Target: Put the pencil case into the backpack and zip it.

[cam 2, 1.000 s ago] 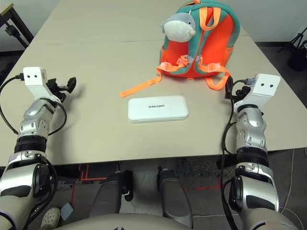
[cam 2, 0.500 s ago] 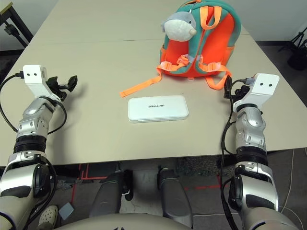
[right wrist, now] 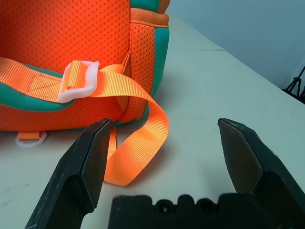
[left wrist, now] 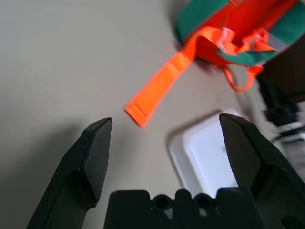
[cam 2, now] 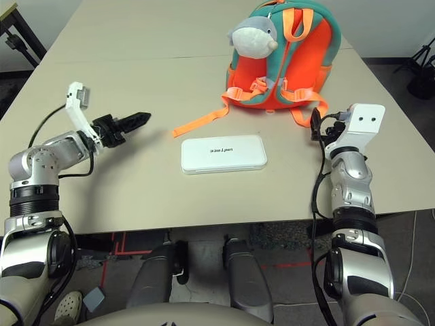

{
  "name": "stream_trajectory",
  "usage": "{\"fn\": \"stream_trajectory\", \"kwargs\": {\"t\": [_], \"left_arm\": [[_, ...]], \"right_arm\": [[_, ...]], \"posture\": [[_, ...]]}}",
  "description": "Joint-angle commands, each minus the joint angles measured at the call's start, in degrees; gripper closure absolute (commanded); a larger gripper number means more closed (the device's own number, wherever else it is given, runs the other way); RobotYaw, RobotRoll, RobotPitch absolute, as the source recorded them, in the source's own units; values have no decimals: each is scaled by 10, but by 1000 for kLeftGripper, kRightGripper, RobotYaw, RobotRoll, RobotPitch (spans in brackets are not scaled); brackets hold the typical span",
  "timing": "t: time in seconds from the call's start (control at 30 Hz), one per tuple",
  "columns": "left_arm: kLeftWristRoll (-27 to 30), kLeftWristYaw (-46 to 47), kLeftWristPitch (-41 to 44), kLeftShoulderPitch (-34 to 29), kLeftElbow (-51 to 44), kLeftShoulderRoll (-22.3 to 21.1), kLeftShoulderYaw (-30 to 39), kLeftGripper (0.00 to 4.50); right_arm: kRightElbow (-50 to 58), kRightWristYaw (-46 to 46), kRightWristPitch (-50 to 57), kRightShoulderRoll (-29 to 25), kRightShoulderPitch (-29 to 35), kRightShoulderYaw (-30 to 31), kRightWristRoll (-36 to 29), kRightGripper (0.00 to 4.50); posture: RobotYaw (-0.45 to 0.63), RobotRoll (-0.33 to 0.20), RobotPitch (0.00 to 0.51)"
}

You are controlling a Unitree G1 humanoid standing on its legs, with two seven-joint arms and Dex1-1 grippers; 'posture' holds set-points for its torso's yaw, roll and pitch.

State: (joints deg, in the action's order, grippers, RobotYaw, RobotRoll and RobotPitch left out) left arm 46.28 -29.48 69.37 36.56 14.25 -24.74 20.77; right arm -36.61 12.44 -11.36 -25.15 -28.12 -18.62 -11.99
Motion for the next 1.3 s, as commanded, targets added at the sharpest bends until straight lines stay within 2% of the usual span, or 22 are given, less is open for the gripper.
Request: {"fn": "stream_trajectory", "kwargs": {"t": [0.03, 0.2, 0.6, 0.83, 1.1, 1.3], "left_arm": [[40, 8, 75, 15, 10, 11, 23, 0], [47, 16, 116, 34, 50, 28, 37, 0], [34, 2, 177, 44, 84, 46, -5, 0], [12, 0, 162, 47, 109, 59, -28, 0], [-17, 20, 134, 61, 144, 69, -24, 0], [-21, 23, 134, 60, 144, 72, -24, 0]], "right_arm": [[-1, 5, -2, 3, 12, 5, 5, 60], [4, 6, 0, 3, 17, 4, 5, 60], [18, 7, 2, 4, 25, 7, 10, 60], [25, 7, 5, 5, 30, 7, 11, 60], [55, 19, 19, -1, 48, 15, 16, 60], [120, 72, 82, -34, 80, 54, 35, 60]], "posture": [[-80, 0, 149], [-90, 0, 144], [-106, 0, 149], [-116, 0, 153], [-123, 0, 153], [-121, 0, 156]]}}
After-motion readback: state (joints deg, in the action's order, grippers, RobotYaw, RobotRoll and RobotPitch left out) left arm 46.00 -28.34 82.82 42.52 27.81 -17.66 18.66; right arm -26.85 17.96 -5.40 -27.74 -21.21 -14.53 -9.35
